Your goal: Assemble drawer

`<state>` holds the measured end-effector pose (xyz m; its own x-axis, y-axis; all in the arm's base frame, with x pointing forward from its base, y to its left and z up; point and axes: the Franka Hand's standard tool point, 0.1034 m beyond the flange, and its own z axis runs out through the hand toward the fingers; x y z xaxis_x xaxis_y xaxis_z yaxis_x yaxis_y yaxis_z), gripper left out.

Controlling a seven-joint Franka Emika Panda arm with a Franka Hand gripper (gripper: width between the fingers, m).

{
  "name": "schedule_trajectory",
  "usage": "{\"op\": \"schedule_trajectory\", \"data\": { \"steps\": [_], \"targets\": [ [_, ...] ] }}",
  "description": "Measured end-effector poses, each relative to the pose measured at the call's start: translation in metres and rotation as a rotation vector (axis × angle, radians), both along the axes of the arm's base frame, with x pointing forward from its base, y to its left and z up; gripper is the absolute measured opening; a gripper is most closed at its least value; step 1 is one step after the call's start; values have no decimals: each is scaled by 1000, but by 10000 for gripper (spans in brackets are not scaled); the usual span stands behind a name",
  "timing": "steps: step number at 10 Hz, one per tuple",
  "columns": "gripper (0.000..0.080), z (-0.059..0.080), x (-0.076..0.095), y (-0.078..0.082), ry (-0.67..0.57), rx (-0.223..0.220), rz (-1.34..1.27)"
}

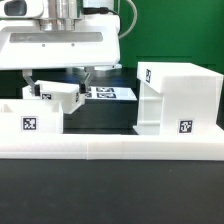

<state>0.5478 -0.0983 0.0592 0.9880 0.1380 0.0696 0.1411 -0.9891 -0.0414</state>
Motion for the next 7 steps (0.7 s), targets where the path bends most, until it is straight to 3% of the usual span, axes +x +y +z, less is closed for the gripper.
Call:
{"op": "schedule_trajectory", "data": {
  "steps": [3, 7],
  "targets": [
    [649, -16, -5, -8, 1, -14, 21],
    [649, -40, -12, -7, 17, -23, 21]
  ]
}}
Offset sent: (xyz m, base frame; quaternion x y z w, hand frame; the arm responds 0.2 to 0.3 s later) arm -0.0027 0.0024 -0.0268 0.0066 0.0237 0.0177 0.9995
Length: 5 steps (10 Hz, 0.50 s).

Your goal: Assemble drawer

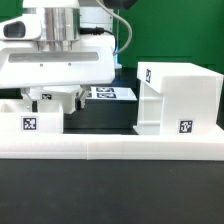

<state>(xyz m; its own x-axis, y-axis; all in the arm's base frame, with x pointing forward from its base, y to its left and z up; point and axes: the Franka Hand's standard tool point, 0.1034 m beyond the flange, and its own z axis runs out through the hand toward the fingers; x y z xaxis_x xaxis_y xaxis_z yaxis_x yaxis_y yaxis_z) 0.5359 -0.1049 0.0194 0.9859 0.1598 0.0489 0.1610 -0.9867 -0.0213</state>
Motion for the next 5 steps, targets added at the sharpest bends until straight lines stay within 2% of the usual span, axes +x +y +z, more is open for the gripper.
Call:
{"op": "schedule_trajectory", "data": {
  "steps": [2, 4, 5],
  "targets": [
    [649, -10, -3, -1, -6, -11, 0],
    [649, -14, -4, -1, -17, -20, 1],
    [619, -14, -4, 0, -16, -20, 1]
  ]
}}
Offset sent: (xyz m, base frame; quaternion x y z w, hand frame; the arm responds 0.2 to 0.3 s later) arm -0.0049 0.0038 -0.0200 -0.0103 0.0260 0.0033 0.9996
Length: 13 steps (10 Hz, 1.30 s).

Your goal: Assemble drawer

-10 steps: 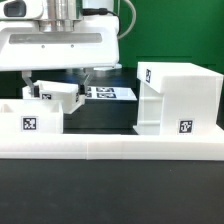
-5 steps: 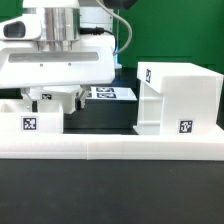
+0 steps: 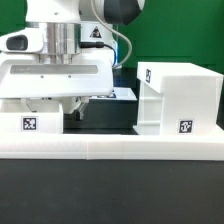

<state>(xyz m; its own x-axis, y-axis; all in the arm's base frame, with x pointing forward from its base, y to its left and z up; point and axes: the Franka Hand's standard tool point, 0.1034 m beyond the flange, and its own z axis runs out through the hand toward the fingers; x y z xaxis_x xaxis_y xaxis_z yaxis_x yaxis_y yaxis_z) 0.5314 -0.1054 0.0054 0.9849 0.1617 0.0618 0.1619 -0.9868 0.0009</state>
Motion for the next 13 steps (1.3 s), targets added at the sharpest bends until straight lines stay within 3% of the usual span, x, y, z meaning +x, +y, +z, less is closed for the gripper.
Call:
{"op": "schedule_trajectory", "data": {
  "steps": [1, 2, 3, 5, 6, 7, 12, 13],
  "targets": [
    [619, 0, 0, 2, 0, 0, 2],
    [436, 0, 1, 3, 0, 0, 4],
    [436, 0, 0, 2, 0, 0, 3],
    [106, 0, 1, 5, 1, 2, 7],
    [106, 0, 1, 7, 1, 4, 10],
    [40, 0, 1, 7, 1, 4, 9],
    [40, 1, 1, 8, 0, 1, 32],
    [41, 8, 1, 12, -7, -6, 94]
  ]
}}
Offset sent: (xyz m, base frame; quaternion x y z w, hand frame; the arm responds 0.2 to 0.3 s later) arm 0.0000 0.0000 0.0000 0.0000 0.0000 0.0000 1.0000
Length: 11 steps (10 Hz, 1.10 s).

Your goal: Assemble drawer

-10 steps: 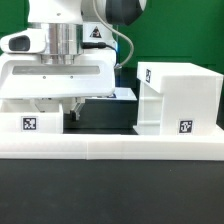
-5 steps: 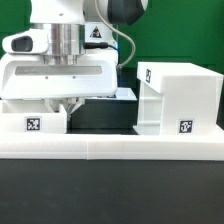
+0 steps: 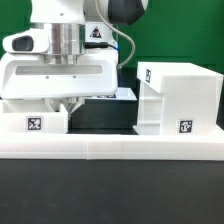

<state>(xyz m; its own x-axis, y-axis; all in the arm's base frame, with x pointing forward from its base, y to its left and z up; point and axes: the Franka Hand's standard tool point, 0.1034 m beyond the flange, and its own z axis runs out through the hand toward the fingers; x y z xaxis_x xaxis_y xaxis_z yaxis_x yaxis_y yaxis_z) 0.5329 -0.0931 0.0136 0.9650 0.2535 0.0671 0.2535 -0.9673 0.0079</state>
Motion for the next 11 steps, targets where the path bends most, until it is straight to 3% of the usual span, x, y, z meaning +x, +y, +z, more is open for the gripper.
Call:
{"op": "schedule_trajectory", "data": {
  "steps": [2, 5, 7, 11],
  "targets": [
    [41, 7, -3, 0, 12, 4, 106],
    [41, 4, -4, 0, 15, 2, 117],
    [41, 3, -5, -3, 17, -17, 322],
    [41, 4, -2, 13, 40, -54, 634]
  ]
}}
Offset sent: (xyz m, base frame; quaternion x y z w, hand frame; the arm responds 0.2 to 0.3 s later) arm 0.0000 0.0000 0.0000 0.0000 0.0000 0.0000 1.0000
